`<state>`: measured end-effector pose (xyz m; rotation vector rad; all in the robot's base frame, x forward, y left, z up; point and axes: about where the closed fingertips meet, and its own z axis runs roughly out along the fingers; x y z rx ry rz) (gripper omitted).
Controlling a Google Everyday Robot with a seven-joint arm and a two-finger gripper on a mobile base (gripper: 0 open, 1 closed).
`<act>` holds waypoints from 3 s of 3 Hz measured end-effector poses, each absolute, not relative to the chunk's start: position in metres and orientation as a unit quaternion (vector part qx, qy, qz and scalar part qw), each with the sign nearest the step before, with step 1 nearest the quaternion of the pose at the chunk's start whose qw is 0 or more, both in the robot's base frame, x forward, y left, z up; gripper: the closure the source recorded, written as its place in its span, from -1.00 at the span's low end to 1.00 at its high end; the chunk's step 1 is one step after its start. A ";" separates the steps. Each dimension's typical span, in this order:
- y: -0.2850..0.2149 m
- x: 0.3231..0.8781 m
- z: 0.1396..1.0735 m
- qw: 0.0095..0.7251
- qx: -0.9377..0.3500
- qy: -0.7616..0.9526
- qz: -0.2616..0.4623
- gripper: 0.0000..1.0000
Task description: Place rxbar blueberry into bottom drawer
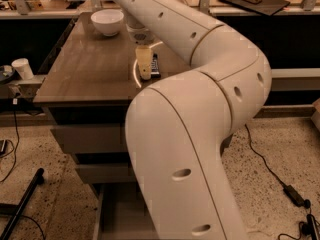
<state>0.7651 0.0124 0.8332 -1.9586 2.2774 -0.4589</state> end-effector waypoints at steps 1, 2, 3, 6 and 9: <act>0.012 0.765 0.833 0.051 -0.644 0.748 -0.151 -0.49; 0.012 0.765 0.833 0.051 -0.644 0.748 -0.151 -0.02; 0.012 0.765 0.833 0.051 -0.644 0.748 -0.151 0.60; 0.016 0.772 0.840 0.059 -0.648 0.742 -0.162 1.00; 0.016 0.797 0.859 0.077 -0.651 0.731 -0.189 1.00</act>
Offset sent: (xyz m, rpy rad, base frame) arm 0.0000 0.0000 0.0000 0.0000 0.0000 0.0000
